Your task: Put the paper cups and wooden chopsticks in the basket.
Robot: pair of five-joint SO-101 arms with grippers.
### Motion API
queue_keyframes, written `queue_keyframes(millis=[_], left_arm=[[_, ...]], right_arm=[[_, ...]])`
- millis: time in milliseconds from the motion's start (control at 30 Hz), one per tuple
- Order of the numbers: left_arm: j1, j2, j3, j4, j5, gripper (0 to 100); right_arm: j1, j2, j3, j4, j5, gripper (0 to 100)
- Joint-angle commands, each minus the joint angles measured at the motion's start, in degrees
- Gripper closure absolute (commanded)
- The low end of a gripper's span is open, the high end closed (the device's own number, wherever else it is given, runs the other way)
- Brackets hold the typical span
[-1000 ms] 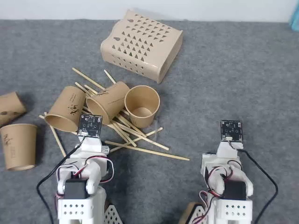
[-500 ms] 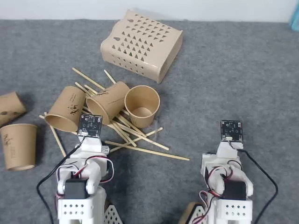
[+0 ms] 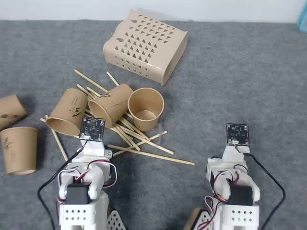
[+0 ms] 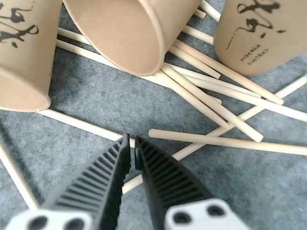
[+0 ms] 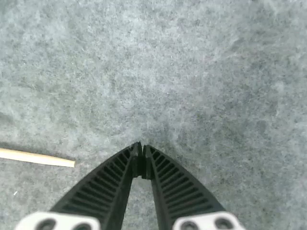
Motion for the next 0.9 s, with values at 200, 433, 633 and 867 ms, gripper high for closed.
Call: queue_keyframes(millis=[200, 433, 633, 867], left_arm=[[-0.35, -0.88, -0.13, 0.26, -0.26, 99], [-0.35, -0.88, -0.13, 0.26, -0.26, 99], [0.09, -0.97, -0.13, 0.26, -0.26, 99], [-1.41, -1.05, -1.71, -5.27, -0.53, 99]], right_arm=[[-0.31, -0.84, 1.23, 0.22, 1.41, 99.1], [-0.48, -0.84, 1.23, 0.22, 1.41, 99.1], [-0.4, -0.84, 1.23, 0.22, 1.41, 99.1], [-0.57, -0.84, 1.23, 0.22, 1.41, 99.1]])
